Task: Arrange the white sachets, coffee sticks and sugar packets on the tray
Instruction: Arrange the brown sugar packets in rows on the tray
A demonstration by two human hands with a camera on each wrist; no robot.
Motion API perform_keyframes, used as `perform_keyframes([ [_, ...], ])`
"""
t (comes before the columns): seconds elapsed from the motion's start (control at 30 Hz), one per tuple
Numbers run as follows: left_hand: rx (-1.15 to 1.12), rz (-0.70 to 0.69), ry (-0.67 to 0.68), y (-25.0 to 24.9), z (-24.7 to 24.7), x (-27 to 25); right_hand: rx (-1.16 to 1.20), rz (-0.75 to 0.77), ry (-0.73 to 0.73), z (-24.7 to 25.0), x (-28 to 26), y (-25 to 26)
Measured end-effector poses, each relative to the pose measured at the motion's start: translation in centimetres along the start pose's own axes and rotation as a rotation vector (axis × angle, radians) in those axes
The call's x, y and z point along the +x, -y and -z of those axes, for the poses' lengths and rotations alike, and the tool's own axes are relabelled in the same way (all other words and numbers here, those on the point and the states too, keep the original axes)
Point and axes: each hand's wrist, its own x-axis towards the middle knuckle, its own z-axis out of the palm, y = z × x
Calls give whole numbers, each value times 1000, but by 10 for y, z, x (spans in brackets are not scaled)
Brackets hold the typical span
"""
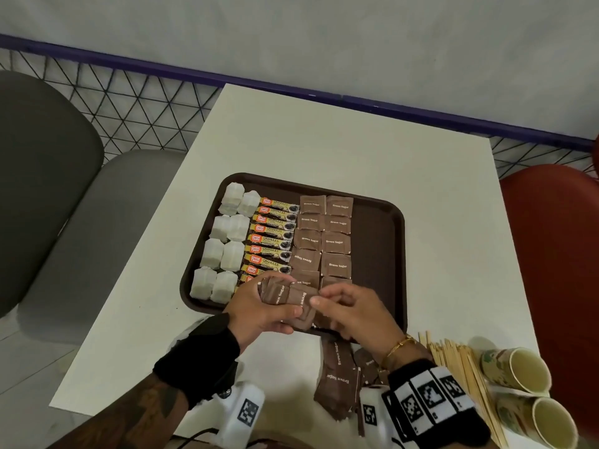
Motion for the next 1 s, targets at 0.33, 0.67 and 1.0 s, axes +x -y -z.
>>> perform_keyframes([
  [0.33,-77,58,-38,2,1,0,439,-94,36,-24,6,-11],
  [0.67,-299,76,-41,-3,11,3,205,-71,-267,4,37,-8],
  [1.0,-298,33,-209,2,27,4,-219,-27,-303,-19,64,-12],
])
